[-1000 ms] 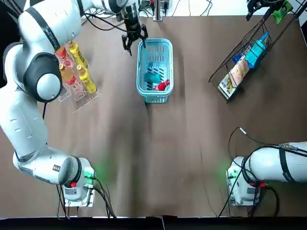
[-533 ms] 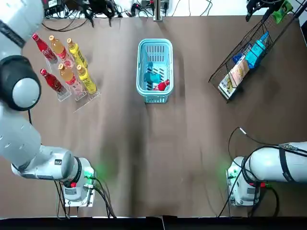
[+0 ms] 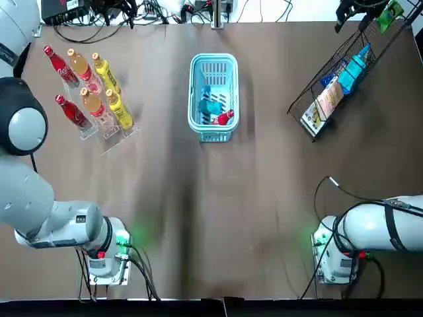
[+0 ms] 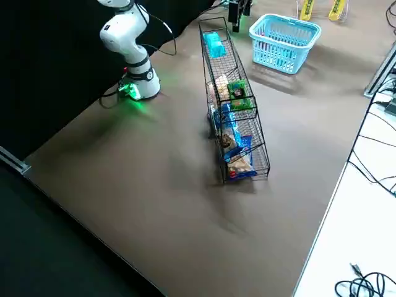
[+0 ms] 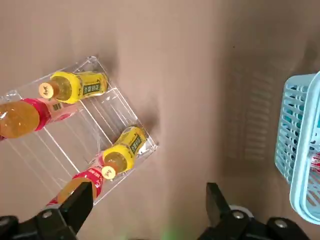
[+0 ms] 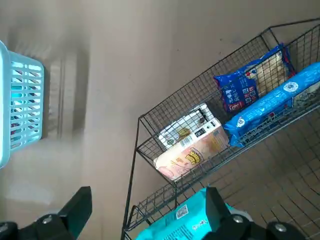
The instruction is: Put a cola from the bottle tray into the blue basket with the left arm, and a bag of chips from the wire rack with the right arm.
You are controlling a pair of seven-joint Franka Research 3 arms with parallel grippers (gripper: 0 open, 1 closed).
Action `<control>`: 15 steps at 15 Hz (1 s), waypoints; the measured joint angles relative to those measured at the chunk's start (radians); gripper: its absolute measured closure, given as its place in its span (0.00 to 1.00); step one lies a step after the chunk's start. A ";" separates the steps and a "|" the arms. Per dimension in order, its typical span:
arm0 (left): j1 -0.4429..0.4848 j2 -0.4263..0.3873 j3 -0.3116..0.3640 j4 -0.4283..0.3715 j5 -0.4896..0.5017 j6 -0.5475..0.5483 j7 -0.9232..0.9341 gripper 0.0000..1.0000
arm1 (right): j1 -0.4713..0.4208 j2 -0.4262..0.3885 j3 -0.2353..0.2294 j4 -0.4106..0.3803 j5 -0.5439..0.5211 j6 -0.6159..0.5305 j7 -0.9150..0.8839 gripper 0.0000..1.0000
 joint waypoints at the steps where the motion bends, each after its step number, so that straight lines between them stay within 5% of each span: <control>1: -0.002 -0.001 0.011 0.000 0.003 0.000 0.015 0.00 | 0.002 -0.001 0.000 0.002 0.000 0.000 0.000 0.00; 7: -0.132 -0.089 0.332 -0.005 -0.151 -0.036 0.177 0.00 | 0.003 -0.008 0.000 0.017 -0.007 0.011 0.000 0.00; 15: -0.140 -0.143 0.346 -0.054 -0.160 -0.065 0.253 0.00 | 0.022 -0.008 0.001 0.017 -0.035 0.041 0.000 0.00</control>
